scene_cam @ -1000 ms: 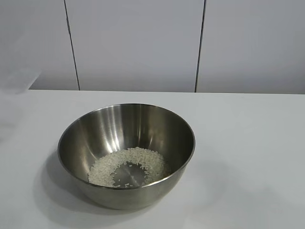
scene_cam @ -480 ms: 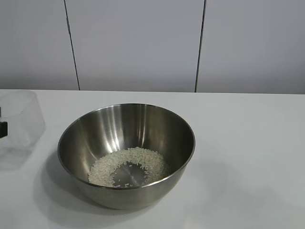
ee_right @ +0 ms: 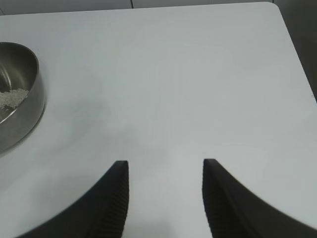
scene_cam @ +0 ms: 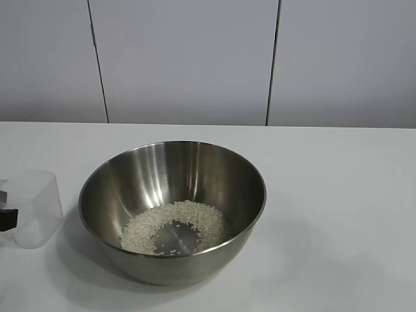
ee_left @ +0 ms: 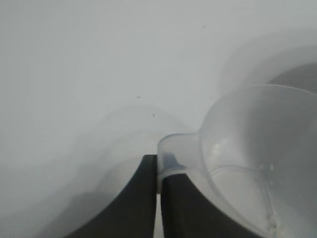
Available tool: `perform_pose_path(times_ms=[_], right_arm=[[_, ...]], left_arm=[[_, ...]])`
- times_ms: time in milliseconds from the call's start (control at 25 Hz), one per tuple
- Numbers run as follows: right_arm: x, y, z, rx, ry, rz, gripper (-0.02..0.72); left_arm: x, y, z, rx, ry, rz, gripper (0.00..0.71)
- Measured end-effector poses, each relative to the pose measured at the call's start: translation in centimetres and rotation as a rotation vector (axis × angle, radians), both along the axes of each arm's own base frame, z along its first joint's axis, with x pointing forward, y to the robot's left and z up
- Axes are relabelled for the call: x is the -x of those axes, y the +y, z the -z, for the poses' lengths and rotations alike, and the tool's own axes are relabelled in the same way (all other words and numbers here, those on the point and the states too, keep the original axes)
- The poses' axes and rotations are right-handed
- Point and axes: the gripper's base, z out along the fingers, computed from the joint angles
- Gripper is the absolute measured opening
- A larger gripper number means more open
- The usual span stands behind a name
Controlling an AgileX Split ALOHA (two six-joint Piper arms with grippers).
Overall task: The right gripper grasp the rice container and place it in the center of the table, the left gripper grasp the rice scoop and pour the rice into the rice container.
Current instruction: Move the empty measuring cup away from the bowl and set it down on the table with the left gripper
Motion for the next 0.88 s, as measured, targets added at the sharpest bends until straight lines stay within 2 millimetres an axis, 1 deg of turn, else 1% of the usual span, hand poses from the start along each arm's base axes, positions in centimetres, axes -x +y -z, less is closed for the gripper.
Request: perform_pose_path(times_ms=[40, 120, 240, 320, 360, 480, 880], right_arm=[[0.0, 0.0, 0.0, 0.0, 0.0, 0.0, 0.316], [0.0, 0.0, 0.0, 0.0, 0.0, 0.0, 0.316], [0.0, 0.0, 0.0, 0.0, 0.0, 0.0, 0.316], [0.0, 0.0, 0.0, 0.0, 0.0, 0.0, 0.316], [0.0, 0.0, 0.0, 0.0, 0.0, 0.0, 0.316], [0.0, 0.0, 0.0, 0.0, 0.001, 0.0, 0.316], [0.0, 0.0, 0.0, 0.0, 0.0, 0.0, 0.316]], left_arm=[[0.0, 0.0, 0.0, 0.0, -0.002, 0.0, 0.032], [-0.1, 0.0, -0.1, 0.001, -0.007, 0.0, 0.085], [-0.1, 0.0, -0.1, 0.001, -0.008, 0.0, 0.207], [-0.1, 0.0, -0.1, 0.002, -0.01, 0.0, 0.262], [-0.1, 0.0, -0.1, 0.002, -0.01, 0.0, 0.279], [0.5, 0.0, 0.0, 0.0, 0.007, 0.0, 0.3], [2.4, 0.2, 0.0, -0.004, 0.051, 0.001, 0.307]])
